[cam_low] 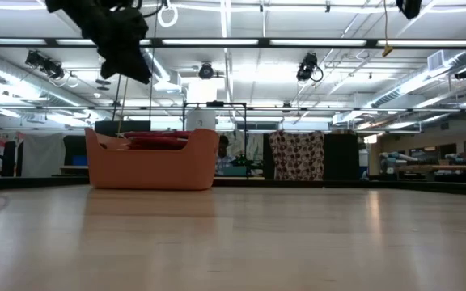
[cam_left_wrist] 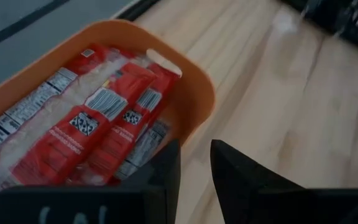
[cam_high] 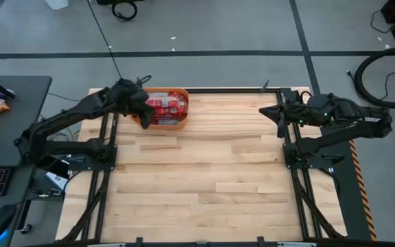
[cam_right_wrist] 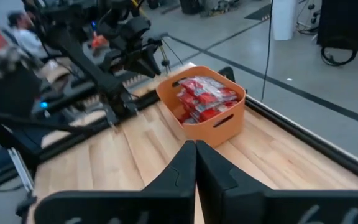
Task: Sort popcorn bags into baskets
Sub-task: Return to Home Position
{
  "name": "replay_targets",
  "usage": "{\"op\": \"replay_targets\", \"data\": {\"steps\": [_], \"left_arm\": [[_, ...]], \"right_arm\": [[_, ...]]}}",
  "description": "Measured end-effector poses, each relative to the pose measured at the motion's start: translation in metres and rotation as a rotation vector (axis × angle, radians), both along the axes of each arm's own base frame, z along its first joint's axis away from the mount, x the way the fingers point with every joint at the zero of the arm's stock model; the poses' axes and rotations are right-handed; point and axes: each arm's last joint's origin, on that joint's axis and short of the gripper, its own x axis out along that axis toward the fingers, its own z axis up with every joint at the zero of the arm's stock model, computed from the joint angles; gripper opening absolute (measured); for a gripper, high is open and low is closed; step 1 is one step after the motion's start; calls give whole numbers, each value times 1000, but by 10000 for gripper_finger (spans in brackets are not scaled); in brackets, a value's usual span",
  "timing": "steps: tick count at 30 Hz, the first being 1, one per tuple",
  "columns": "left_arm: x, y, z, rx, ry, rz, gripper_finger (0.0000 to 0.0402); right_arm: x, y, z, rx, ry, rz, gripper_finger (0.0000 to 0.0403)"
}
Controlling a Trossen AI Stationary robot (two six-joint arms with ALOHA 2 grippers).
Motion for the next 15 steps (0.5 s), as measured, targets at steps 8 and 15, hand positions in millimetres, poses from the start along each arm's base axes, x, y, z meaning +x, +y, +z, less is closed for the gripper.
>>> {"op": "replay_targets", "data": {"steps": [8,15], "left_arm": [[-25,-16,-3,-23,-109,65,93],[-43,-27,-12,-45,-218,120,93]], "right_arm": [[-18,-3,-30,93,-66,-39,12],[-38,-5,-46,131,-126,-72,8]]}}
